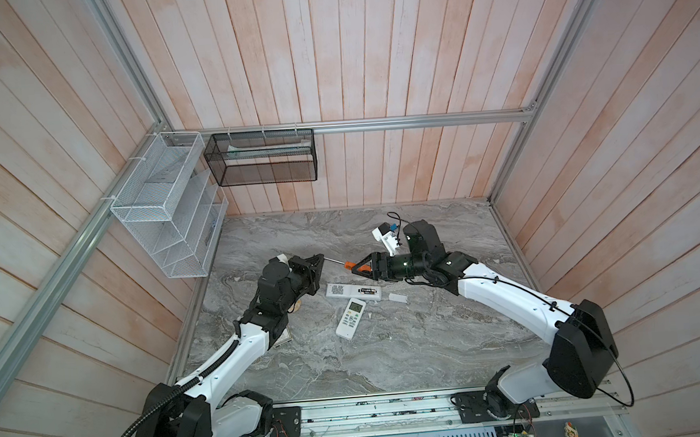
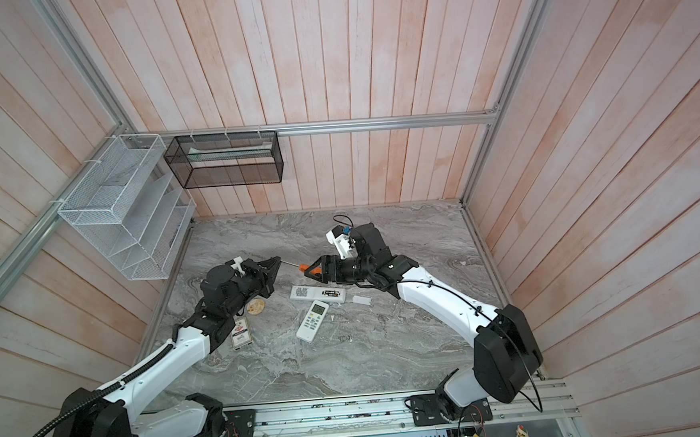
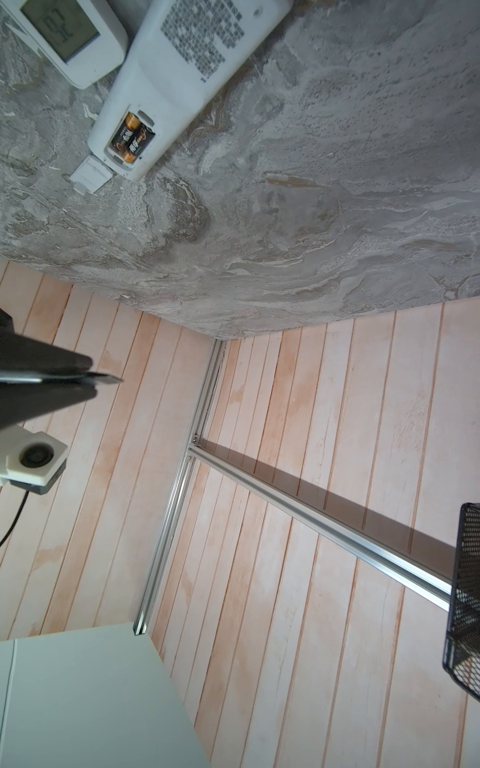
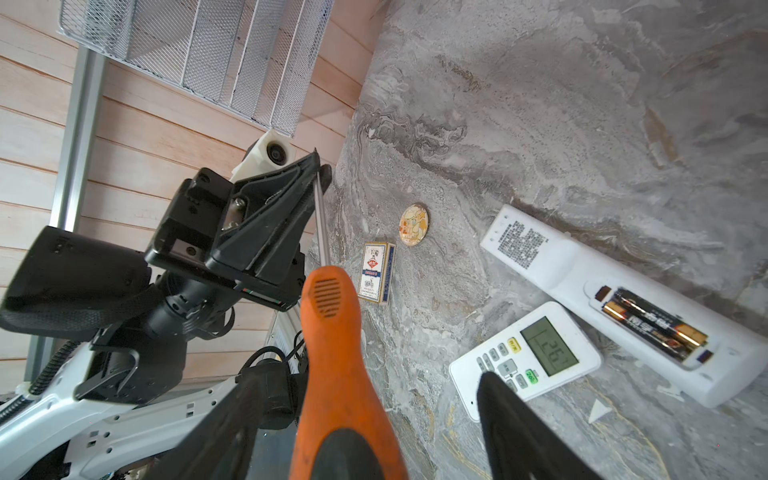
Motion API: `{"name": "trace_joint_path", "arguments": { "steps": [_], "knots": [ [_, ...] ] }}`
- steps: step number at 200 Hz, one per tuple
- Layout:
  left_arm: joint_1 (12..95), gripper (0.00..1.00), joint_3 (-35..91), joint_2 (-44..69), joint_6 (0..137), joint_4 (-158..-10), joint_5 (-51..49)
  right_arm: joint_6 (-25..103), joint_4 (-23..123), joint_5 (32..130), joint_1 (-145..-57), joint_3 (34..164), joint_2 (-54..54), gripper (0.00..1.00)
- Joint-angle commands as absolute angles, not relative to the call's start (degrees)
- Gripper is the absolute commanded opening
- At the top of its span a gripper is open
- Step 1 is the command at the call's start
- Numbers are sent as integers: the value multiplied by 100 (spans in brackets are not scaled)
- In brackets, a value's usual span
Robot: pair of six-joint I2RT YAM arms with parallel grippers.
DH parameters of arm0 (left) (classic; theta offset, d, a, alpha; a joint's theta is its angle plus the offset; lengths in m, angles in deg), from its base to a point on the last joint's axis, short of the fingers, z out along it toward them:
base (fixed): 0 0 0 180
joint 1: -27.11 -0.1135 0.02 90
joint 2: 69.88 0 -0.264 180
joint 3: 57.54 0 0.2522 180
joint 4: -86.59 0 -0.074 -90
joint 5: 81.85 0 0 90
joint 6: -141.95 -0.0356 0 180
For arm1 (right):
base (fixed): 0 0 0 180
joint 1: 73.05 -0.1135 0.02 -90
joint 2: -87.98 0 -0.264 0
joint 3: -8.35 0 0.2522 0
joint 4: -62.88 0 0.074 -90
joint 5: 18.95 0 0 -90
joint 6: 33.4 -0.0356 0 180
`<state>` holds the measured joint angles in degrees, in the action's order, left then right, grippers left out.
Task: Unload the batteries from the remote control
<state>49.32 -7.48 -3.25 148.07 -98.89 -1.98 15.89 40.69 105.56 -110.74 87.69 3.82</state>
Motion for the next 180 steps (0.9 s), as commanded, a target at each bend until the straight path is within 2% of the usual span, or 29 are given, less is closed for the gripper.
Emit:
{"name": "trace_joint_path", "arguments": {
  "steps": [1,15,60,180],
  "knots": [
    [4977,0,-766,-442,14923,-9989,29,1529,4296,10480,-11093,8932,278,76],
    [4995,0,-752,-423,14929,-9977,41,1514,4354,10519,-11105,8950,231,73],
    [5031,0,-765,-374,14980,-9995,65,1486,4442,10646,-11123,8988,96,52],
    [5027,0,-976,-383,15076,-10128,70,1485,4759,10586,-11125,8873,309,23]
  ]
}}
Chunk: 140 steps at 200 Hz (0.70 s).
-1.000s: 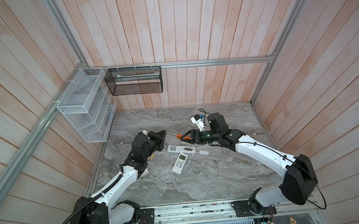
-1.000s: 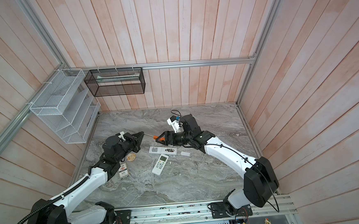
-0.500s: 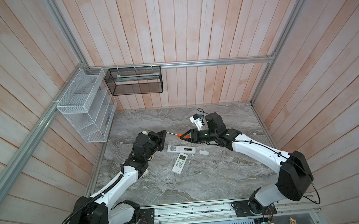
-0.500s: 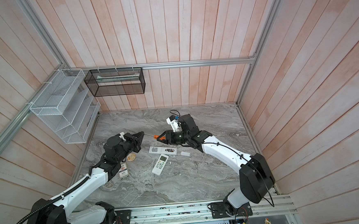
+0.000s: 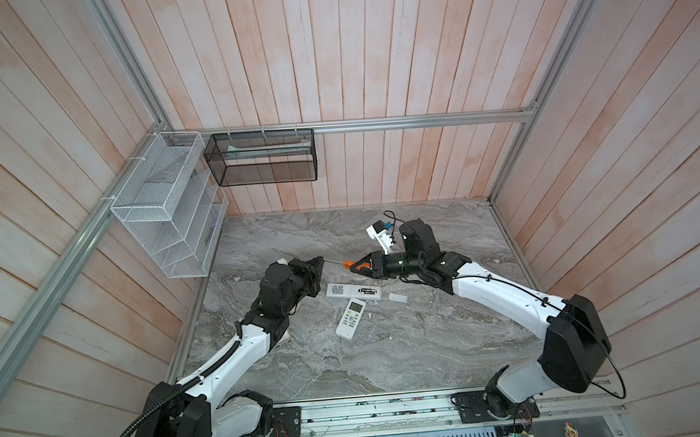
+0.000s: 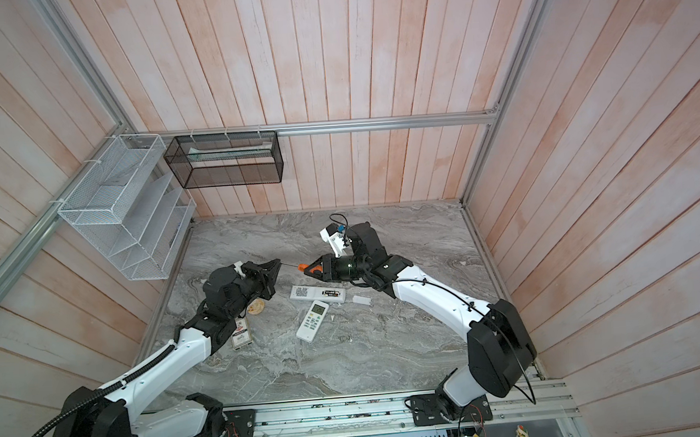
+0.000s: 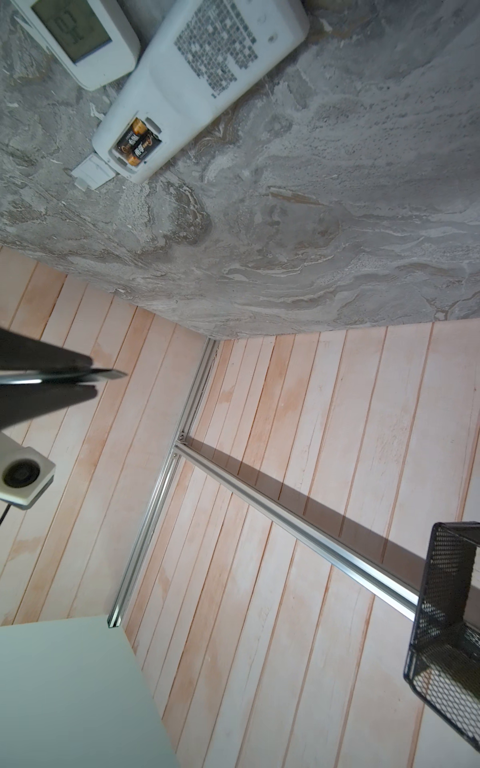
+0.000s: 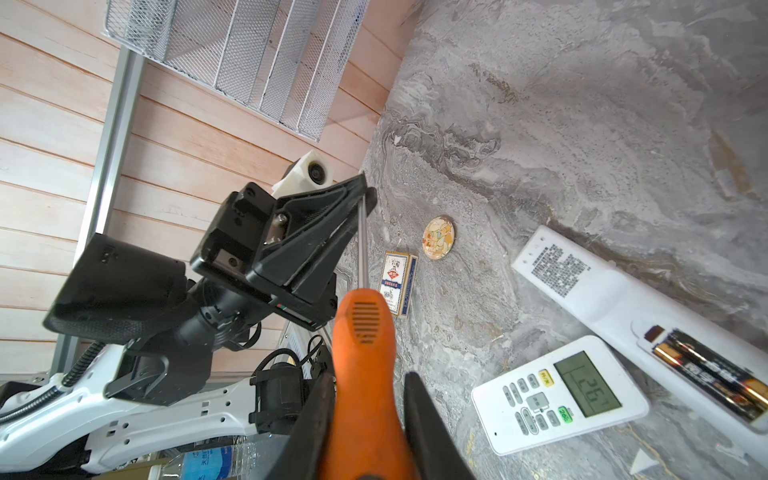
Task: Unload the batteries from the remote control
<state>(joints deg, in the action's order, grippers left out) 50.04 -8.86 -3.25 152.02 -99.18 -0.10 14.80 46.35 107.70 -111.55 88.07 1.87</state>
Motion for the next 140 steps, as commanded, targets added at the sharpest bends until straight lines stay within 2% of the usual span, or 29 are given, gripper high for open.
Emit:
{"name": "trace_joint_path", "arguments": {
  "steps": [1,20,57,68,87,126,140],
  "knots": [
    [5024,0,-976,-381,15075,-10132,69,1485,4765,10590,-11127,8873,313,23],
    [5011,0,-975,-388,15001,-10128,53,1495,4779,10586,-11121,8882,316,18],
    [4903,10,-1045,-491,14859,-10077,-67,1604,4463,10469,-11082,8952,370,12],
    [4849,27,-1089,-541,14814,-10074,-138,1623,4351,10444,-11039,8939,403,12],
    [4700,50,-1152,-701,14541,-9983,-353,1693,4133,10483,-10902,8897,485,11],
    [4199,75,-987,-1223,13051,-8743,-1131,1943,3464,10759,-10470,8742,765,10],
    [4100,79,-760,-1107,12282,-8201,-1639,2065,3132,10813,-10332,8749,841,10]
  ]
}}
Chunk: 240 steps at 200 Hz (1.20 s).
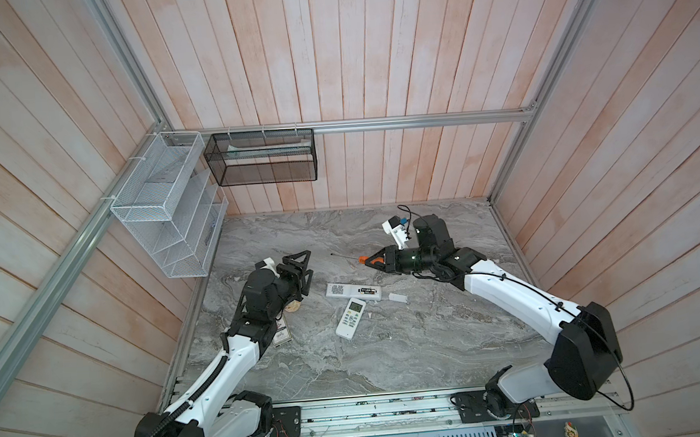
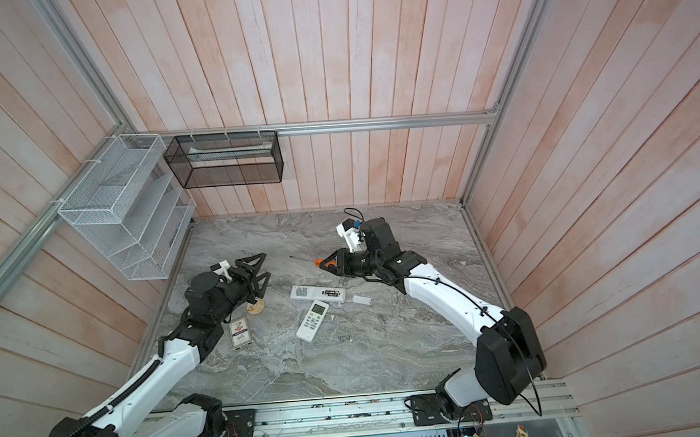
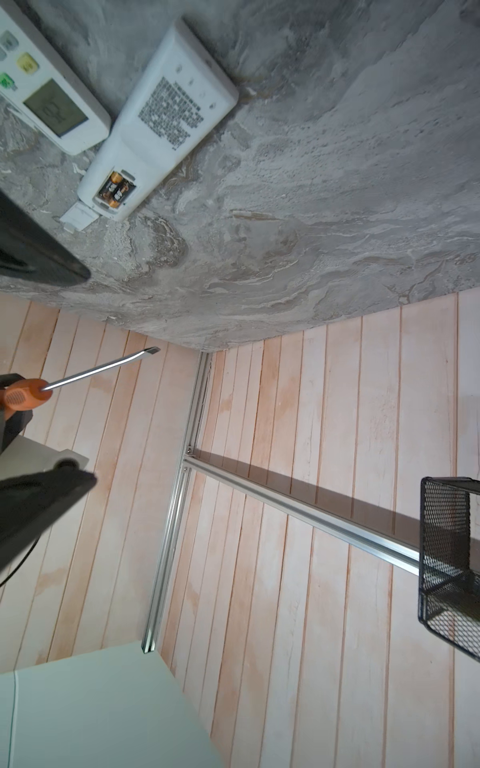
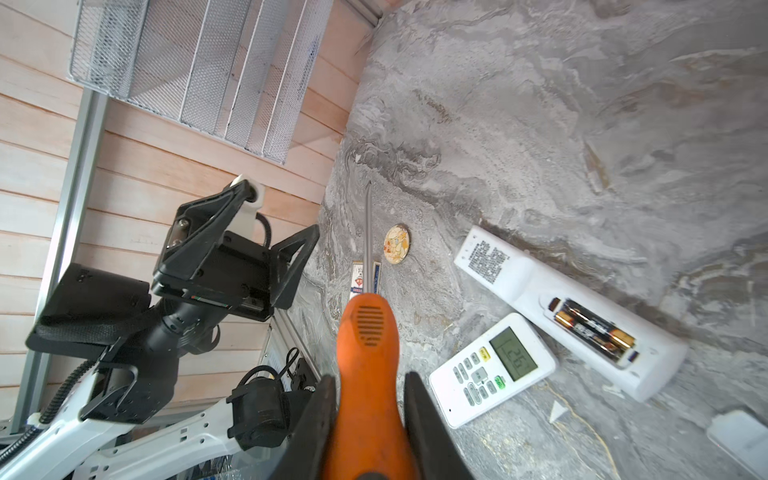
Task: Unload the batteries from the remote control
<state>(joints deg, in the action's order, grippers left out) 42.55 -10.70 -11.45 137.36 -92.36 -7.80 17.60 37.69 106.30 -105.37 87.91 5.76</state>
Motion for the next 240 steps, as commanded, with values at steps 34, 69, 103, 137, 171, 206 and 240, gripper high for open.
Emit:
{"name": "trace_joint_path", "arguments": {
  "steps": [34,69,103,137,171,206,240],
  "knots": [
    [4091,82,68,-177,10668,-6647,-2718,3062,1888,10609,-10268,9302,756,10],
    [4088,83,533,229,10126,-6167,-3030,4007,816,10216,-10293,10132,297,10],
    [4089,83,807,390,10128,-5671,-3119,4550,427,9953,-10315,10934,-245,10],
    [4090,83,1232,625,9434,-4741,-3083,4667,647,9798,-10310,10903,-508,8],
    [4115,83,1664,1069,8134,-4027,-2969,4480,559,9445,-10317,10884,-578,6],
    [4318,83,1879,1541,6798,-4078,-2771,3652,739,8693,-10389,10229,74,5],
    [5052,85,2277,2001,5968,-3889,-2552,3200,856,8712,-10401,9396,816,6]
  ]
}}
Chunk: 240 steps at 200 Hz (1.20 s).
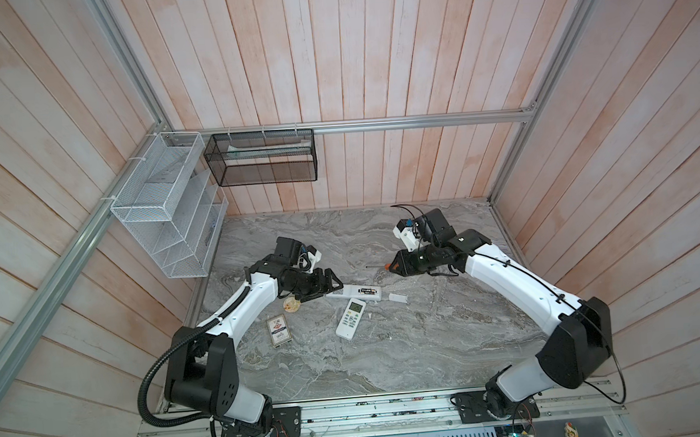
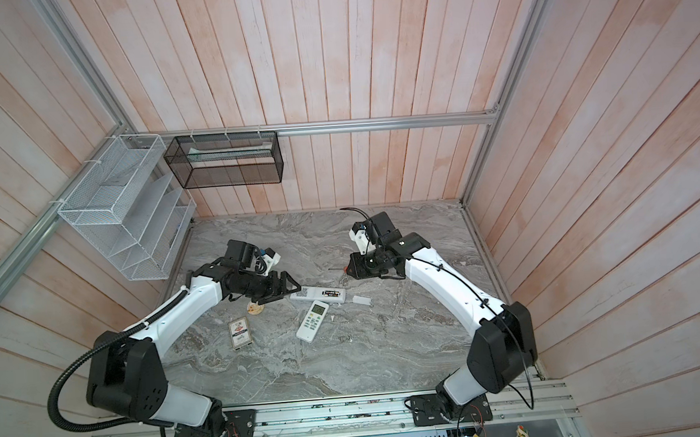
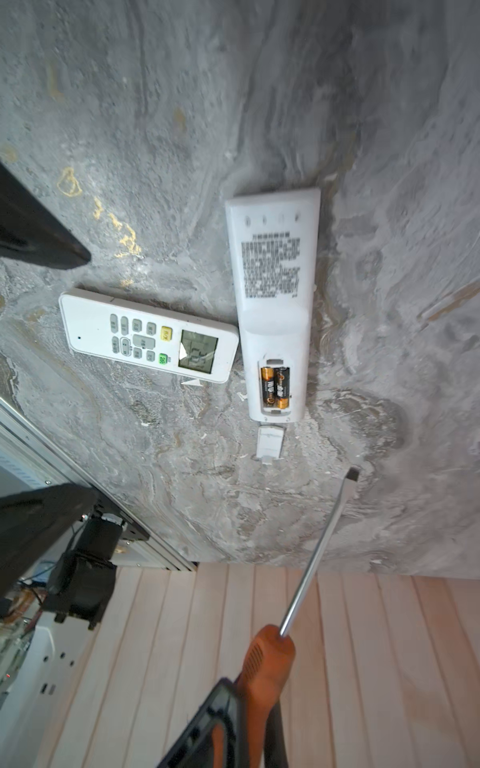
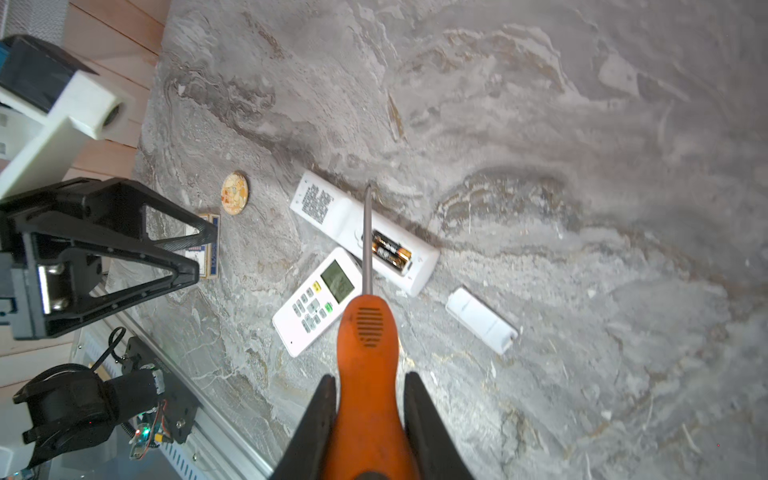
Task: Unload the batteries from the remote control
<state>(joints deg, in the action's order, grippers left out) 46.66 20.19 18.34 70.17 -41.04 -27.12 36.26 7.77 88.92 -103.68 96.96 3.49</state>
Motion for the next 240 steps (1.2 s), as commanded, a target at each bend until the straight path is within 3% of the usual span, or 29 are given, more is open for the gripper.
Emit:
{"name": "trace_joint_path", "arguments": {
  "steps": [1,41,63,99,153,183,240],
  "knots": [
    [5059,85,2276,2007,5951,-3896,-2551,3213,858,8713,-10400,9376,834,6],
    [5112,89,2831,2326,5870,-3819,-2566,4096,799,8981,-10373,9190,1325,5],
    [5113,100,2902,2385,5551,-3878,-2489,4719,894,9092,-10312,9082,1355,4],
    [5158,100,2555,2073,4654,-4124,-2222,5218,1025,9394,-10193,8882,1198,2],
    [5149,100,1897,1714,3325,-5202,-2305,6076,336,9386,-9950,10097,423,2],
    [5139,100,1945,1926,2359,-5089,-2331,6022,579,9997,-9942,10223,166,1],
    [4807,100,2298,2488,-20,-4226,-1840,6162,417,10049,-9939,10342,24,1]
  ]
}}
